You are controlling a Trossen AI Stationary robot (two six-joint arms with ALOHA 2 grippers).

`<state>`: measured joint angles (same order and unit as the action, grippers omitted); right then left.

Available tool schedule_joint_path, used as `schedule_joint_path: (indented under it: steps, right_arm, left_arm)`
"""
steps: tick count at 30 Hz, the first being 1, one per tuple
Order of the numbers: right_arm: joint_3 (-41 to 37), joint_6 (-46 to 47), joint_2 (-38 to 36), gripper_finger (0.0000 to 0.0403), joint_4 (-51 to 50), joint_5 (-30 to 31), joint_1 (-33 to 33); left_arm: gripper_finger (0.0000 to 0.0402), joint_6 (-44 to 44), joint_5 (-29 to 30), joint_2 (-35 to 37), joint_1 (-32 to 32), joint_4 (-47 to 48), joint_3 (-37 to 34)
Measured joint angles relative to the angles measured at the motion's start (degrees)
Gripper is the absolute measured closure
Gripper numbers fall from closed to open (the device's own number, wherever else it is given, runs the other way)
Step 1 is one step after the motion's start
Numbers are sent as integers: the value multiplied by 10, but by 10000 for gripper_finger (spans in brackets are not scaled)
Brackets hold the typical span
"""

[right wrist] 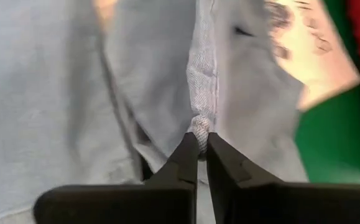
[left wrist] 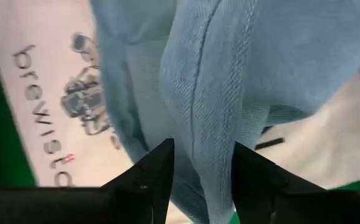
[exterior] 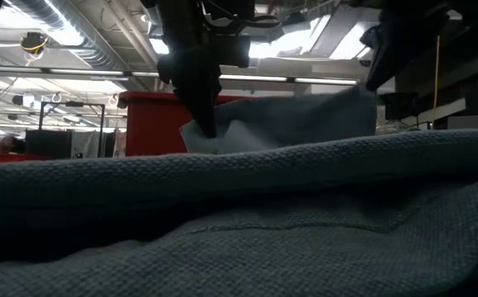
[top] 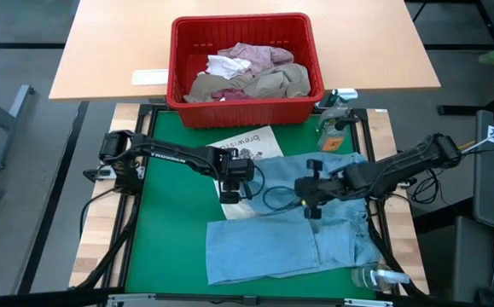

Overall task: Fold laundry
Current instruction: Fold the light blue pants

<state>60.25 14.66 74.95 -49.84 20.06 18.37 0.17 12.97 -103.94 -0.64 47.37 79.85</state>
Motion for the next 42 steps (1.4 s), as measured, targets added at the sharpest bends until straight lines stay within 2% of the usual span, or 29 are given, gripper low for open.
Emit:
schedule_joint_path:
  steps: [8, 13, 18, 24, 27, 32, 33, 42]
  right_arm:
    - [0, 156, -75, 393, -121, 74, 0]
    - [0, 229, -91, 387, -182, 78, 0]
    - [0, 246, -92, 384, -215, 78, 0]
    - [0, 252, -92, 383, -225, 78, 0]
    - [0, 252, -92, 383, -225, 78, 0]
    - [0, 237, -92, 383, -202, 79, 0]
    - [0, 226, -92, 383, -186, 79, 0]
    - [11, 135, -93, 382, -83, 79, 0]
  left_arm:
    - [266, 41, -3, 0, 16, -18, 0]
    - [266, 67, -8, 0, 32, -57, 0]
    - [266, 100, -43, 0, 51, -87, 0]
    - [267, 109, -75, -4, 70, -79, 0]
    - [284, 104, -82, -3, 70, -69, 1]
    - [380, 69, -84, 13, 61, 43, 39]
    - [389, 59, -83, 15, 59, 69, 49]
    - [399, 27, -85, 34, 53, 263, 177]
